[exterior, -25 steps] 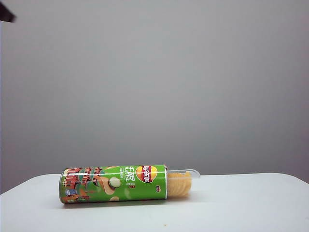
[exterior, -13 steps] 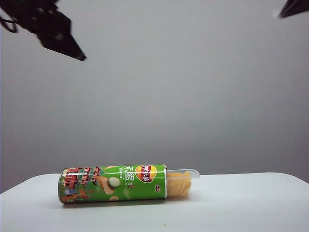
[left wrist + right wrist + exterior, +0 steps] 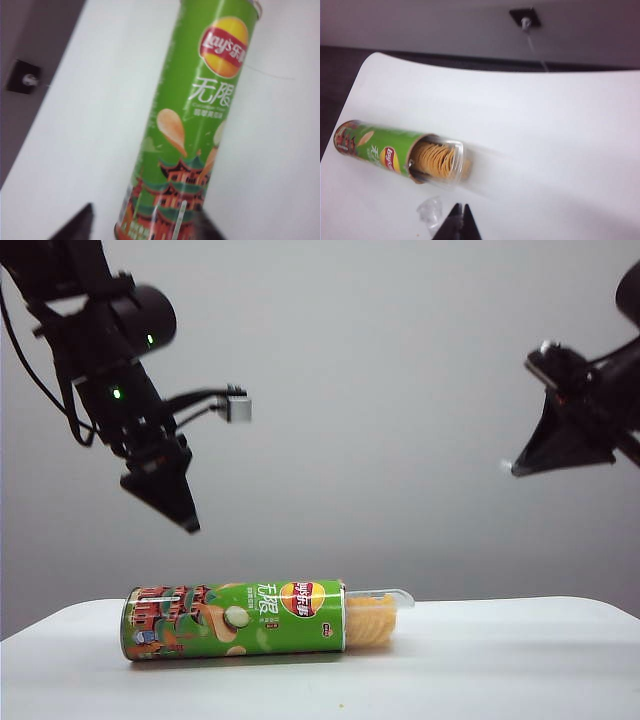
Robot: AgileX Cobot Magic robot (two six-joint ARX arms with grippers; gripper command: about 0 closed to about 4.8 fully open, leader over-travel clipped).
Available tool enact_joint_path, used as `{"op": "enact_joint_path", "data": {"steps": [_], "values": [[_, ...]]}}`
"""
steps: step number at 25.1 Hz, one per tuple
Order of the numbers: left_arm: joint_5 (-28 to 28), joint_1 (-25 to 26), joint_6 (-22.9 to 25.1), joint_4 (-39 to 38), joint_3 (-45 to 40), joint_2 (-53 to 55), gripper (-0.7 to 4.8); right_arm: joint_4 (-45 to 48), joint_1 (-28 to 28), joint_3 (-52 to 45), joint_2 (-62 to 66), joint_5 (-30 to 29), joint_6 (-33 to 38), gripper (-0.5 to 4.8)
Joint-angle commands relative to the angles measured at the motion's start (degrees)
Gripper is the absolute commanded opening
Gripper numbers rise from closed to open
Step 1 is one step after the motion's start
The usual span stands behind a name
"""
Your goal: Pick up the green tub of chips from the desk, push the transparent container that's holding the chips and has slipped out back in, and finally put the chips back on the desk.
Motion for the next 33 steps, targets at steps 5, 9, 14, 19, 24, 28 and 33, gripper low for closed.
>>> {"op": "enact_joint_path", "data": {"steps": [5, 9, 14, 19, 24, 28, 33], "values": [[-1.2, -0.1, 2.3, -0.8, 0.7, 3.1, 4.79, 1.1, 0.0, 0.2, 4.0, -7.6, -0.2, -0.04], [-1.0, -0.1, 5.4, -0.2, 0.8, 4.8, 4.79, 1.2, 0.0, 0.2, 4.2, -8.2, -0.4, -0.04], [-1.1, -0.1, 6.1, 0.2, 0.8, 9.2, 4.79, 2.7, 0.0, 0.2, 4.2, -9.2, -0.4, -0.04], [-1.2, -0.1, 6.3, 3.5, 1.2, 14.4, 4.79, 2.9, 0.0, 0.2, 4.3, -9.0, -0.7, -0.04], [-4.1, -0.1, 6.3, 5.9, 1.1, 16.4, 4.79, 3.8, 0.0, 0.2, 4.3, -8.5, -0.8, -0.04], [-4.2, -0.1, 6.3, 8.8, 1.1, 16.3, 3.40, 4.6, 0.0, 0.2, 4.3, -7.6, -0.8, -0.04], [-4.3, -0.1, 6.3, 9.9, 1.1, 16.3, 2.95, 4.7, -0.4, 0.2, 4.3, -5.7, -1.6, -0.04]]}}
